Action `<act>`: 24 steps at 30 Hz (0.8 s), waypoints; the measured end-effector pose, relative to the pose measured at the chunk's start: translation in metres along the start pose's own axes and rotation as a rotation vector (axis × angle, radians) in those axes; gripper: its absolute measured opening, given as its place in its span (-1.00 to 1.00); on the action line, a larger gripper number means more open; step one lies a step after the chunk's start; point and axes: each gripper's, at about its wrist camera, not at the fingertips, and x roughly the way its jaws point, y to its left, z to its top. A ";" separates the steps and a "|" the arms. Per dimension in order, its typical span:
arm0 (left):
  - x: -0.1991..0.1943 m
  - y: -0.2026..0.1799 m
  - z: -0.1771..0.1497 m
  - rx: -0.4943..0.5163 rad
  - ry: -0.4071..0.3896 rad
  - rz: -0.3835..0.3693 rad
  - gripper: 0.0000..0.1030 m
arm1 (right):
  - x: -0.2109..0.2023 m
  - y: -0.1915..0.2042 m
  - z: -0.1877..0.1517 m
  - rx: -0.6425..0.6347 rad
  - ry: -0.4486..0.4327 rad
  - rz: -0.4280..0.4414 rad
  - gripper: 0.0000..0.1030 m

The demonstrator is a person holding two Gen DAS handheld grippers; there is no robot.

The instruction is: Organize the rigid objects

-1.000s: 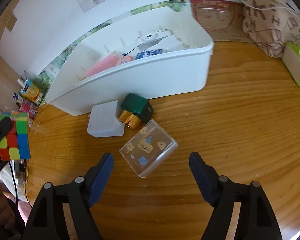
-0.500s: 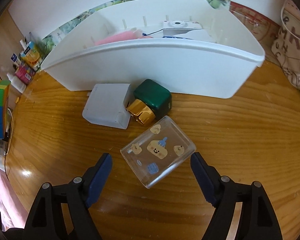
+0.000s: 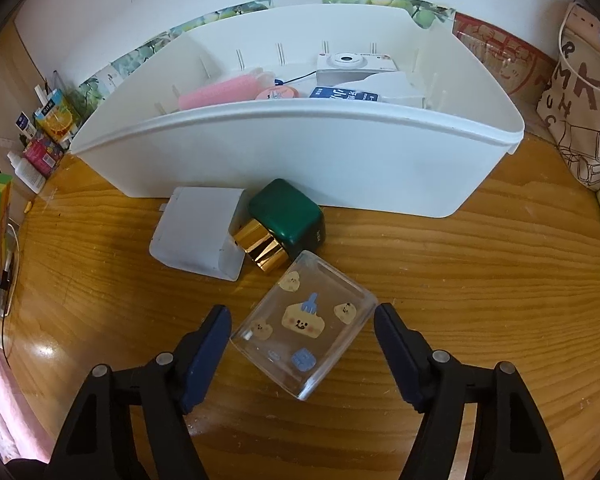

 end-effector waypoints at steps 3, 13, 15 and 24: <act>0.000 -0.001 0.001 0.009 -0.001 -0.009 0.51 | -0.003 0.000 -0.003 0.007 -0.003 0.002 0.35; -0.001 -0.009 0.008 0.051 -0.013 -0.055 0.51 | -0.020 0.002 -0.013 0.023 -0.035 0.015 0.15; -0.001 -0.012 0.010 0.063 -0.017 -0.068 0.51 | -0.024 0.001 -0.015 0.031 -0.043 0.015 0.15; 0.003 -0.017 0.019 0.101 -0.016 -0.097 0.51 | -0.048 -0.007 -0.022 0.087 -0.096 0.014 0.11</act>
